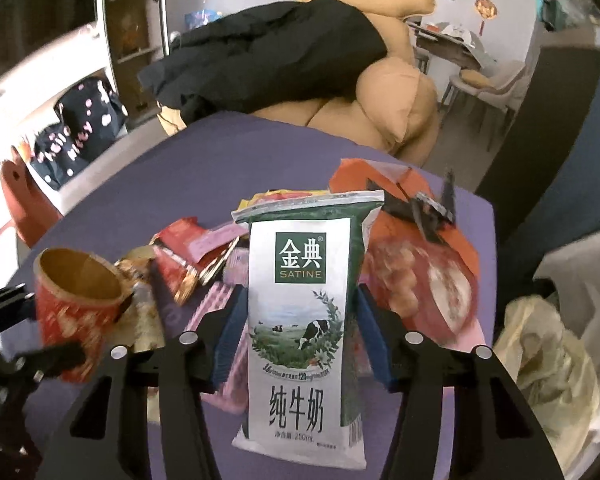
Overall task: Collect trash
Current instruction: 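Grasp the red paper cup with the left tool while the right tool grasps the SATINE milk carton, then carry the red cup with the left tool into the trash bag while the right tool carries the milk carton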
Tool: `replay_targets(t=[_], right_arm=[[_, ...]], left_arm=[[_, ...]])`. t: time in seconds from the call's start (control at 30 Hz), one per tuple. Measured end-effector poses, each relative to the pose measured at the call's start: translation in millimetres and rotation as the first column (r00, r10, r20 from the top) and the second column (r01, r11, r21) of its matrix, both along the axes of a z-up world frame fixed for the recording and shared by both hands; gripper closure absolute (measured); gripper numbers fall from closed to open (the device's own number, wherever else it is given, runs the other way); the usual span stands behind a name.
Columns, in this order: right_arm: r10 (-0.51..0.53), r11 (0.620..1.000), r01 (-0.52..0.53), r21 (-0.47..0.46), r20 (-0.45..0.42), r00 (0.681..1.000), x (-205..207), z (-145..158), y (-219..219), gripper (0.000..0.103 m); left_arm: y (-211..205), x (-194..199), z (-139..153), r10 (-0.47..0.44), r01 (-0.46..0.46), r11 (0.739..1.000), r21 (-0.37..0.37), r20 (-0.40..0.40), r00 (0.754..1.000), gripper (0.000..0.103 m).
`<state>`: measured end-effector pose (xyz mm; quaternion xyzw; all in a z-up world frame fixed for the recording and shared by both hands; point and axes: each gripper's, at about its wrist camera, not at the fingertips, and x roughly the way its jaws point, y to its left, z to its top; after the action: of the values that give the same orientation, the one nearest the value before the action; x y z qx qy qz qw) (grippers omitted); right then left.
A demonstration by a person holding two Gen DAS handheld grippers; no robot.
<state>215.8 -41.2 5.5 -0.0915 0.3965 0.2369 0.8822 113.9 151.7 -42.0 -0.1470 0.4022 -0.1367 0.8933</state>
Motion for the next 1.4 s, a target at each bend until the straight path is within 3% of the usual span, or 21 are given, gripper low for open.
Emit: replay_targets(t=[0.37,0.7,0.83,1.17,1.4], right_arm=[[-0.068,0.995,0.064,0.077,0.045,0.997,-52.5,7.8,-61.5,0.051],[-0.100,0.991,0.096,0.092,0.048,0.994,-56.0,3.1,-83.4,0.051],[-0.094,0.991,0.088,0.096,0.057,0.994,-62.1,7.5,-84.5,0.051],[-0.123,0.983,0.104,0.154,0.115,0.986,-79.6,31.9,-106.9,0.052],[-0.177,0.971,0.137,0.196,0.202,0.963,-90.0,66.4,-141.5,0.052]], left_arm=[[-7.7,11.0,1.3,-0.049,0.048,0.999,-0.024,-0.050,0.998,0.040],[-14.6,22.7,-0.9,-0.023,0.023,1.000,0.007,-0.080,0.997,0.039],[-14.7,22.6,7.1,0.006,-0.004,1.000,0.025,-0.071,0.997,0.044],[-28.3,3.1,53.9,0.015,-0.020,0.997,0.072,0.064,0.998,0.044],[-60.1,-4.9,100.3,-0.016,-0.002,0.997,0.073,0.242,0.970,0.044]])
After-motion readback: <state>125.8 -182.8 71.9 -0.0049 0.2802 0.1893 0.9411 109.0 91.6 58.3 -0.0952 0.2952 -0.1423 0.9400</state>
